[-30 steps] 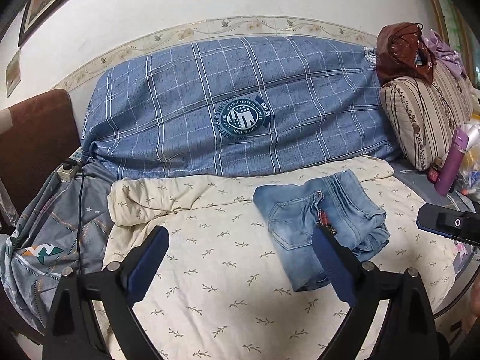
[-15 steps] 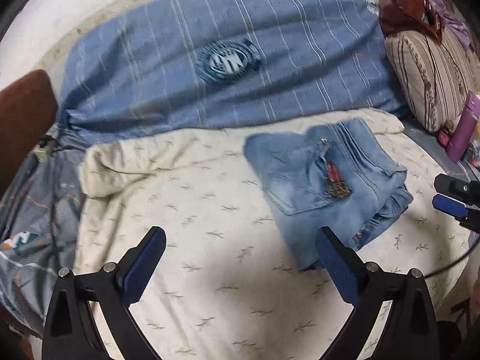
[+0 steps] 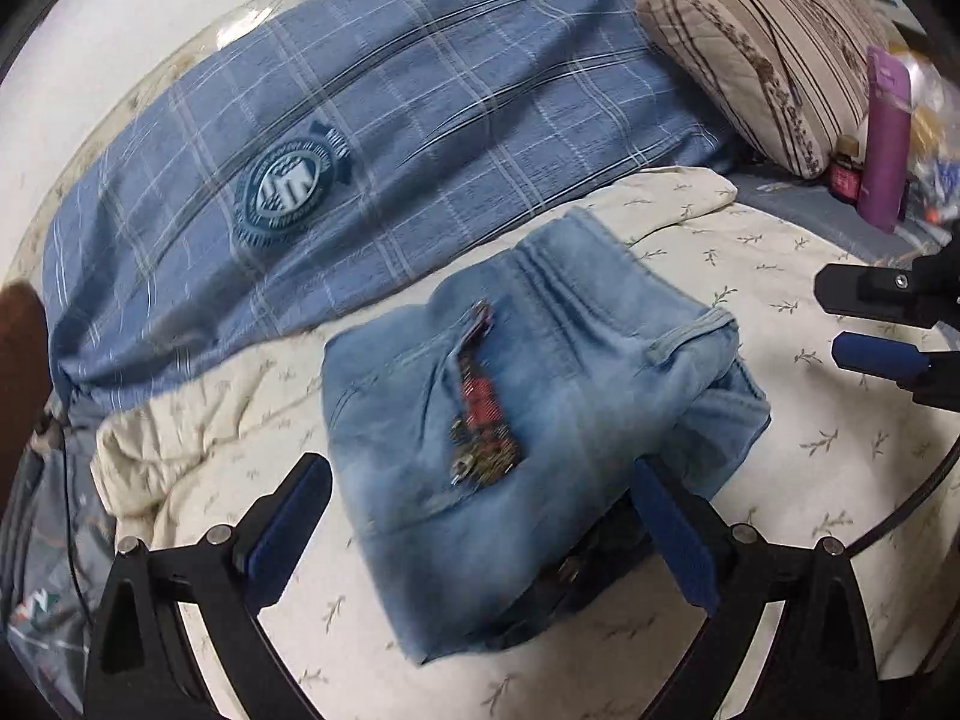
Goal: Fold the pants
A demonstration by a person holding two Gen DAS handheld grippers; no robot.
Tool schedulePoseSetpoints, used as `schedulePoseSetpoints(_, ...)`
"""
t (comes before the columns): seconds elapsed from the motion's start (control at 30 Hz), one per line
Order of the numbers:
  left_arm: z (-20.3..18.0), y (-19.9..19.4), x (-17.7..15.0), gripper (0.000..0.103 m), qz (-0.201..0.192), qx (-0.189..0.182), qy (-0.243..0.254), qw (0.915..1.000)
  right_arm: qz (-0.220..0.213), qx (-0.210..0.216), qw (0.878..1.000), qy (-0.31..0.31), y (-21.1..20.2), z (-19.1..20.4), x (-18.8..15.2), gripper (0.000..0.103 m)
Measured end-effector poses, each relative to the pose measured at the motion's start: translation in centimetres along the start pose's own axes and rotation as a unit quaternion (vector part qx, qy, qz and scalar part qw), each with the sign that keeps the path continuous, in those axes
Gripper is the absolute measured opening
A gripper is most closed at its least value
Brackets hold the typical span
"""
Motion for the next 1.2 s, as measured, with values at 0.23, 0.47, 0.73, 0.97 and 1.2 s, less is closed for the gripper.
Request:
schedulePoseSetpoints(0.23,-2.3,2.1,0.7,0.100,-0.010,-0.014,0.020,0.9996,-0.004,0.018,1.000,0.019,0.0,-1.6,0.5,0.064)
schedulePoseSetpoints(0.47,-2.3,1.5,0.5,0.100,-0.043,-0.034,-0.002,0.9985,-0.004,0.028,0.999,0.021,0.0,-2.9,0.8,0.064)
schedulePoseSetpoints(0.73,-3.2,0.1,1.0,0.100,-0.082,-0.030,0.009,0.9961,-0.003,0.043,0.999,0.027,0.4,-3.9,0.9,0.064)
schedulePoseSetpoints(0.97,-4.9,0.6,0.6,0.100,-0.094,-0.035,0.055,0.9934,-0.010,0.040,0.999,0.030,-0.1,-5.5,1.4,0.064)
schedulePoseSetpoints(1.2,-6.7,-0.2,1.1,0.100,-0.115,-0.013,0.123,0.9856,-0.007,0.053,0.998,0.023,-0.1,-6.2,1.3,0.064)
Point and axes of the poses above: each gripper's, at about its wrist camera, not at the fingertips, and y roughly the way its jaws point, z to its left, x to its top, the point moved 5 cm from there along y, roughly the way its jaws point, and after that the axes turned 5 degrees about -x, right-handed, at the moved point
